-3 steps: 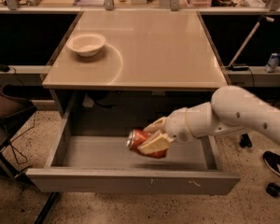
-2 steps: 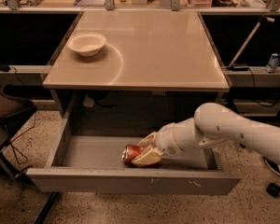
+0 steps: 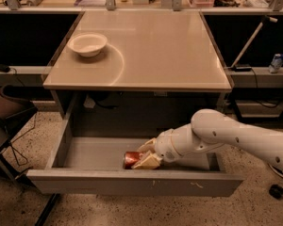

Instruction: Place coke can into top drawer

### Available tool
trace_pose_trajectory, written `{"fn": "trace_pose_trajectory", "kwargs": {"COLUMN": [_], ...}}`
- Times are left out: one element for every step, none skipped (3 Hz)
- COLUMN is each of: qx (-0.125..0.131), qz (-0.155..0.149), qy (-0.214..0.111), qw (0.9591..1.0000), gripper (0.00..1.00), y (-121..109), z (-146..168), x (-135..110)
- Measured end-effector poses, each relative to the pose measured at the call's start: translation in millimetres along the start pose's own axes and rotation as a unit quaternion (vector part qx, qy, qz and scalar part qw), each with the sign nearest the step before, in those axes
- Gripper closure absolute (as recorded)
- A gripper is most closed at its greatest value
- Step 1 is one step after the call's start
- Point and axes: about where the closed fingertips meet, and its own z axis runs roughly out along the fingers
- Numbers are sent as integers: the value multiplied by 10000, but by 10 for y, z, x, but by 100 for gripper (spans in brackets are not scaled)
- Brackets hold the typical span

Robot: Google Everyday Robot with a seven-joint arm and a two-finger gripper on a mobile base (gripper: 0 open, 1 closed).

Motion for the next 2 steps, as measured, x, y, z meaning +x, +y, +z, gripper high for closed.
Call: {"fn": "trace_pose_trajectory", "kwargs": {"qx": [0, -1], "qz": [0, 0], "qy": [0, 0], "qw": [10000, 10000], "gripper": [58, 35], "y": [0, 0], "z": [0, 0], "x": [0, 0]}}
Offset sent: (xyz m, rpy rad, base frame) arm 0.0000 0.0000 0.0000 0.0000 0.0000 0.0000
